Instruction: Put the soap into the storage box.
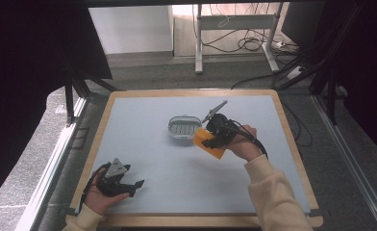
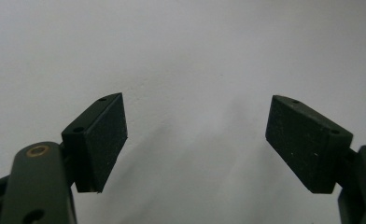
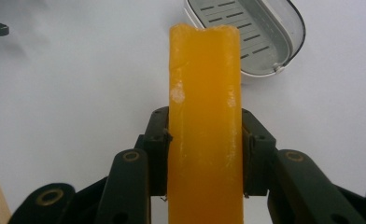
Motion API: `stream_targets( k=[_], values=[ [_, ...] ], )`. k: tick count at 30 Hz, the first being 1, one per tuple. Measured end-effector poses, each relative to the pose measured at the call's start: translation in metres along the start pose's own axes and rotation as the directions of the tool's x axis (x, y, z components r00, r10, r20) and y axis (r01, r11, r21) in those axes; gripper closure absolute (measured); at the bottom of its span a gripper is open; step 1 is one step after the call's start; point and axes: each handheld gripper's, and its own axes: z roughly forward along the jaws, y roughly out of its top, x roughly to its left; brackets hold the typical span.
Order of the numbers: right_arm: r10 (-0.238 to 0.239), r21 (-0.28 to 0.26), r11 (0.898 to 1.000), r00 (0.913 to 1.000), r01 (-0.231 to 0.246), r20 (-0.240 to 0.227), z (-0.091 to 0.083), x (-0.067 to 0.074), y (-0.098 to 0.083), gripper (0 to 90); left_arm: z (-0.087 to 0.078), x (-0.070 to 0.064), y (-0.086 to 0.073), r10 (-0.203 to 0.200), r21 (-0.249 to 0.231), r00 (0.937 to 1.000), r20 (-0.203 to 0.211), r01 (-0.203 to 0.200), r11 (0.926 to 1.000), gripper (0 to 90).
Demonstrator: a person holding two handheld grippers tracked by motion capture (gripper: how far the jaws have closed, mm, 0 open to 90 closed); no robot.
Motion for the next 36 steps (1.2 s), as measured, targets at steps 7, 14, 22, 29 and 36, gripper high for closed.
stream_targets(
  k=[7, 14, 22, 29, 36],
  values=[
    [0.0, 0.009, 1.0, 1.0, 0.0, -0.003, 0.003, -0.004, 0.006, 61.6, 0.0, 0.0, 0.0, 0.001, -0.001, 1.0, 0.001, -0.001, 1.0, 20.3],
    [-0.008, 0.013, 1.0, 1.0, 0.008, -0.004, 0.003, -0.008, 0.013, 61.5, 0.0, -0.001, 0.0, 0.003, 0.001, 1.0, 0.002, -0.003, 1.0, 20.3],
    [-0.01, 0.017, 1.0, 0.9999, 0.01, 0.004, 0.005, -0.013, 0.019, 61.6, 0.0, -0.001, 0.0, 0.003, 0.001, 1.0, 0.0, -0.003, 1.0, 20.3],
    [-0.02, 0.018, 1.0, 0.9997, 0.021, -0.009, 0.008, -0.016, 0.024, 61.6, 0.001, -0.002, 0.001, 0.003, 0.001, 1.0, 0.003, -0.003, 1.0, 20.3],
    [-0.046, 0.017, 0.999, 0.9987, 0.046, -0.022, 0.011, -0.018, 0.036, 61.6, 0.0, -0.002, 0.0, 0.004, -0.002, 1.0, 0.003, -0.004, 1.0, 20.3]
  ],
)
